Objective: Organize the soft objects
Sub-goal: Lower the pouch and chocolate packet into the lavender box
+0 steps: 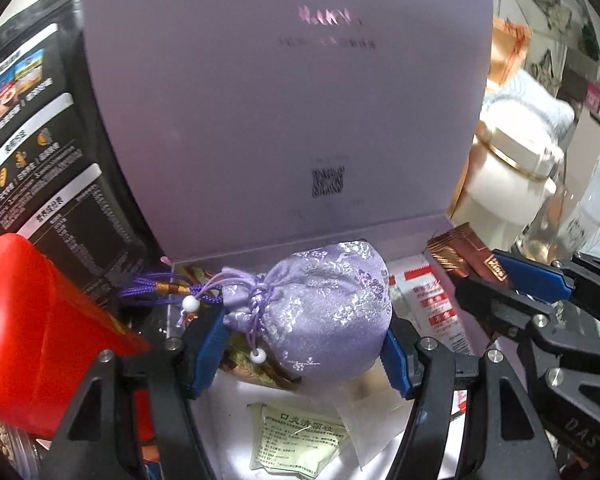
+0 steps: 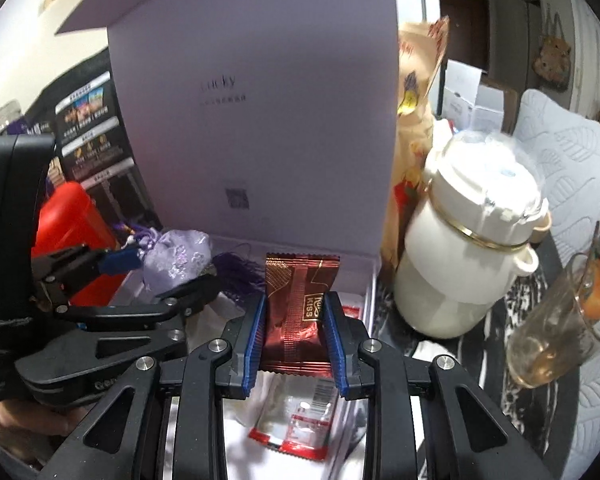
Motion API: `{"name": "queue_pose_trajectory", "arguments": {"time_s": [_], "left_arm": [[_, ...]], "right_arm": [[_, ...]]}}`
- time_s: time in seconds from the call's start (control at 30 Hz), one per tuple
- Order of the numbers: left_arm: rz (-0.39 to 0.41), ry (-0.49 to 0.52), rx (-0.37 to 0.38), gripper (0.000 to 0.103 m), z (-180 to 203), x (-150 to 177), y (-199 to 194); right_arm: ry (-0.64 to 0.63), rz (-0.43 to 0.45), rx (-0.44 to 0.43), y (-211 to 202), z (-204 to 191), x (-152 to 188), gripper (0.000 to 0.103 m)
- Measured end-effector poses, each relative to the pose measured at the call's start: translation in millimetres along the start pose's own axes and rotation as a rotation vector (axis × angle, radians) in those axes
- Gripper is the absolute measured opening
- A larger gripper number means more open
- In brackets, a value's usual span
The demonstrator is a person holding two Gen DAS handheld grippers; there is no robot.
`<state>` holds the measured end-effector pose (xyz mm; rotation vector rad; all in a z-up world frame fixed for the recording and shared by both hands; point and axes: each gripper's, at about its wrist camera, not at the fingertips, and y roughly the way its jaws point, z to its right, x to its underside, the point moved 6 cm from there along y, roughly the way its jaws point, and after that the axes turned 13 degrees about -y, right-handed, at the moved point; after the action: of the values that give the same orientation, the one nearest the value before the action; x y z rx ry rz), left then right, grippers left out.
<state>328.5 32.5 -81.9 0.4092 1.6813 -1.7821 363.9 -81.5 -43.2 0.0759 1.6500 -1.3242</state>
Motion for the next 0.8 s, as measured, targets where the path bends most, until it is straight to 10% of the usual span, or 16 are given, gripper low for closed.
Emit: {"name": "queue_pose_trajectory", "arguments": {"time_s": [0.8], "left_arm": [[-0.112, 0.013, -0.062, 0.068, 30.1, 17.6, 49.5]], "right_arm": [[0.056, -0.106, -0.022, 43.5, 5.2, 19.6, 0.038]]}}
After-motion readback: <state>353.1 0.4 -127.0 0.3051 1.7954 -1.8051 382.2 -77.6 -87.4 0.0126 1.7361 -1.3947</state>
